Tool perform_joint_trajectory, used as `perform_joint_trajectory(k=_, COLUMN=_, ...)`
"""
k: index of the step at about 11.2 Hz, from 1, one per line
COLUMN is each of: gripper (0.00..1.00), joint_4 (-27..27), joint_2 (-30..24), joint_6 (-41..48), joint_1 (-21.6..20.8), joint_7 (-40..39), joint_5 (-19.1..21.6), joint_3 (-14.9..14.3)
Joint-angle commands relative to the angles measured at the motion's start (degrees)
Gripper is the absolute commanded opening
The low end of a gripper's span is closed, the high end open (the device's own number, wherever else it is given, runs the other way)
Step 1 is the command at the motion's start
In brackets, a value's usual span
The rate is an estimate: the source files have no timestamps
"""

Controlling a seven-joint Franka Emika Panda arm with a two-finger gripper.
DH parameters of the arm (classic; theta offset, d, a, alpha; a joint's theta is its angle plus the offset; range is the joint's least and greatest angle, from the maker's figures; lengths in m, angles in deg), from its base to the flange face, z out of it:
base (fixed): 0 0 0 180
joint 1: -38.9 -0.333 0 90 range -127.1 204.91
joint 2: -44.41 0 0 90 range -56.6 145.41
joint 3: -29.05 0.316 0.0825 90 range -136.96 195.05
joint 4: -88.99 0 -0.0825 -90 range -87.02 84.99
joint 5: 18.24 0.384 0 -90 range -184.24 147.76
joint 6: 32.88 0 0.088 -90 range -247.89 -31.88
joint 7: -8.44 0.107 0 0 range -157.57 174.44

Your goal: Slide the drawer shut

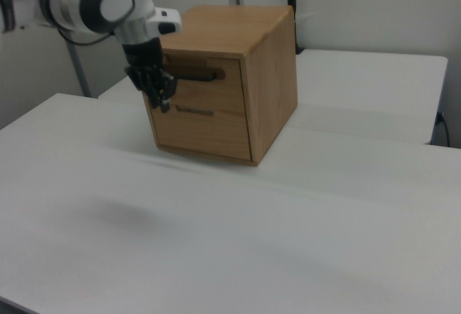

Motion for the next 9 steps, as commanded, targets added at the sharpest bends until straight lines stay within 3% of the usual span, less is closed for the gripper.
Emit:
perform_joint_trajectory(k=1, gripper=1.0, joint_4=-2.73, joint_2=-5.76, joint_6=7.65, joint_1=-0.07, joint_7=-2.37, joint_5=0.39, joint_3=0.15)
perform_joint_trajectory(k=9, gripper=1.0, joint_4=-2.56, joint_2=-5.77, joint_6=8.89, joint_1=-0.51, joint_7=-1.66, joint_5=-1.81, joint_3=-0.03)
